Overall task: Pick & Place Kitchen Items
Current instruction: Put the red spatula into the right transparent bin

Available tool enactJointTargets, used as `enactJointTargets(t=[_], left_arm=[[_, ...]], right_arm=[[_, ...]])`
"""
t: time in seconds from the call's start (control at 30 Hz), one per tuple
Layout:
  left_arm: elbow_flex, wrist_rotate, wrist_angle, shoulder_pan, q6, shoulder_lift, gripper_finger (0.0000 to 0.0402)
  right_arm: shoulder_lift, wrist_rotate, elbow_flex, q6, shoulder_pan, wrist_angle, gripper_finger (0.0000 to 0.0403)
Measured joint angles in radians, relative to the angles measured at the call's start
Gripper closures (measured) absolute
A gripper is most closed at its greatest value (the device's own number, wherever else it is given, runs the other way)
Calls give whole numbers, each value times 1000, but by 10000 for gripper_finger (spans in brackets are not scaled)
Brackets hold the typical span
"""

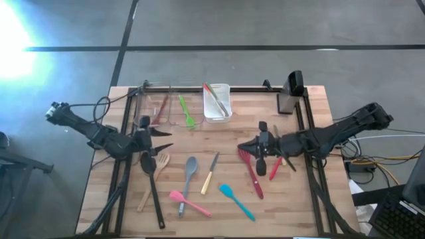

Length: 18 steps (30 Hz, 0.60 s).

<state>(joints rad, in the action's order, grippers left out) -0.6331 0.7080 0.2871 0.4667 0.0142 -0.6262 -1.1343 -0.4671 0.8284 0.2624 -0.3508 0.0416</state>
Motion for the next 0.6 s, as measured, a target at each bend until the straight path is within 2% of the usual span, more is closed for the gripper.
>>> enactJointTargets(t=[0.2,0.43,0.6], left_arm=[[0,-7,-1,9,11,56,229],[0,-5,-2,7,19,54,229],[0,31,-3,6,19,43,229]], right_arm=[[-14,-40,0,0,-53,6,394],[-47,-108,-1,28,-91,-4,394],[-51,-113,-1,168,-97,-95,394]])
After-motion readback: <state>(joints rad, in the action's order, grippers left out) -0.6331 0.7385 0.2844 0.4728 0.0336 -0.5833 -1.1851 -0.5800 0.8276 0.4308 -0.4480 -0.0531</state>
